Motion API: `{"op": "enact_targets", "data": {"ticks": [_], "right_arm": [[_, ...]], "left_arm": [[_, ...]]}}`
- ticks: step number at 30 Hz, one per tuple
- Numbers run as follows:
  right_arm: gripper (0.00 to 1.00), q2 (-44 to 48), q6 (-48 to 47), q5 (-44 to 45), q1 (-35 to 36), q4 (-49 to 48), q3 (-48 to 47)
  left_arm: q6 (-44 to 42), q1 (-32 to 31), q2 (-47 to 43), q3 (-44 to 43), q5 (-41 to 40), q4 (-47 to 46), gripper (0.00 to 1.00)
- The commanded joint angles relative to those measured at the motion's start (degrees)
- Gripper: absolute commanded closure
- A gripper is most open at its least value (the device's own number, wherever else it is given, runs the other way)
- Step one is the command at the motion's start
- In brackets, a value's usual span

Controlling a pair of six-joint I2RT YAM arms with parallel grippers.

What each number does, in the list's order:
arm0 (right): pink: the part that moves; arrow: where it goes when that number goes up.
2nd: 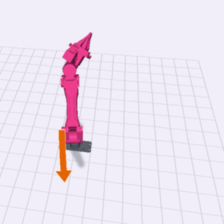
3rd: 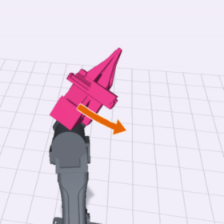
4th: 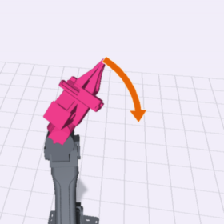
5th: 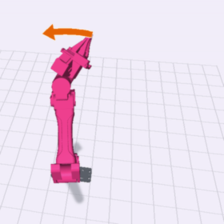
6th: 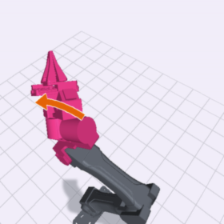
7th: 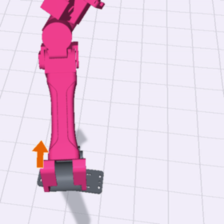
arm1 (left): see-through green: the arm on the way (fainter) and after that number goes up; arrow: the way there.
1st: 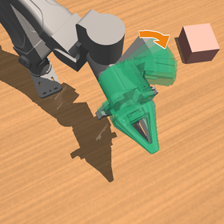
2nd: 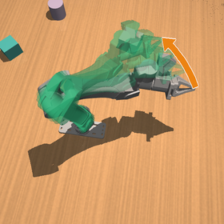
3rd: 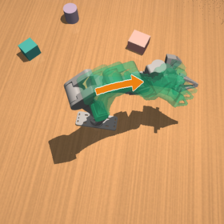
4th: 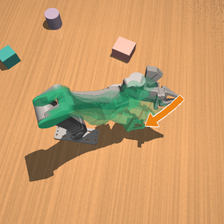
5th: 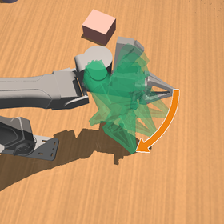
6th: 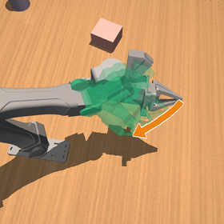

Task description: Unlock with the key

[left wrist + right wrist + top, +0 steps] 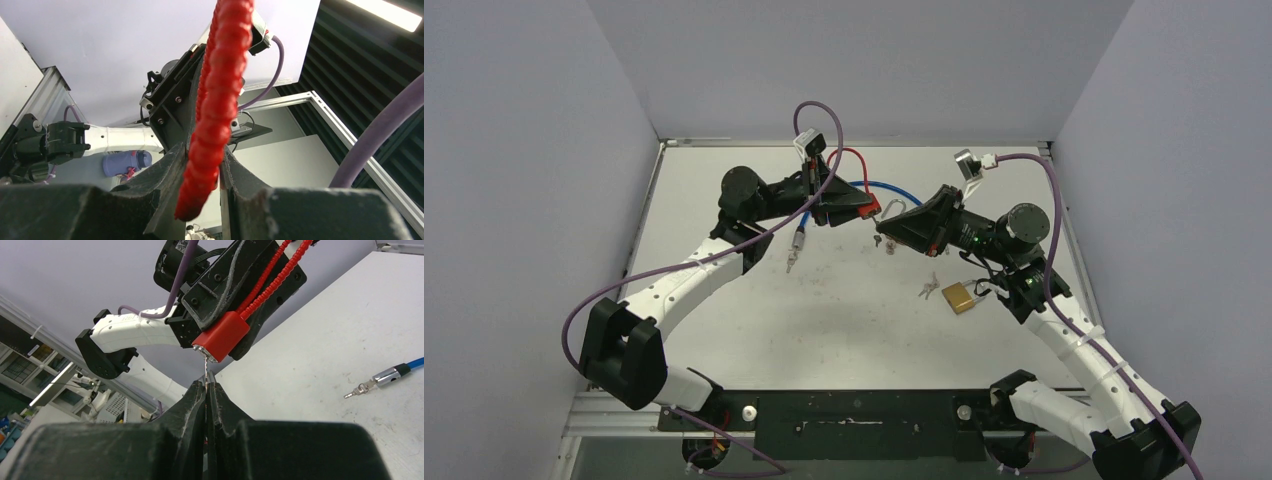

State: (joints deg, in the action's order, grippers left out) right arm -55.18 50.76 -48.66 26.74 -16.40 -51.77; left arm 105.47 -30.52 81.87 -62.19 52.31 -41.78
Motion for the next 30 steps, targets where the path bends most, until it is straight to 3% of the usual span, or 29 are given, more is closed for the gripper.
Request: {"op": "enact_targets", "data": {"ticks": [1,30], "right_arm": [[1.00,-0.49,0.89,1.78,1.19,-2.67,-2.54],[1.00,-1.36,9.67,7.67,1.38,2.76,-3.84]], "left_arm": [[0.88,0.29,-0.94,-1.04,-0.55,-2.73,1.00],[-3.37,0.38,-2.17,-0.69,-1.23,-2.61,1.00]]}}
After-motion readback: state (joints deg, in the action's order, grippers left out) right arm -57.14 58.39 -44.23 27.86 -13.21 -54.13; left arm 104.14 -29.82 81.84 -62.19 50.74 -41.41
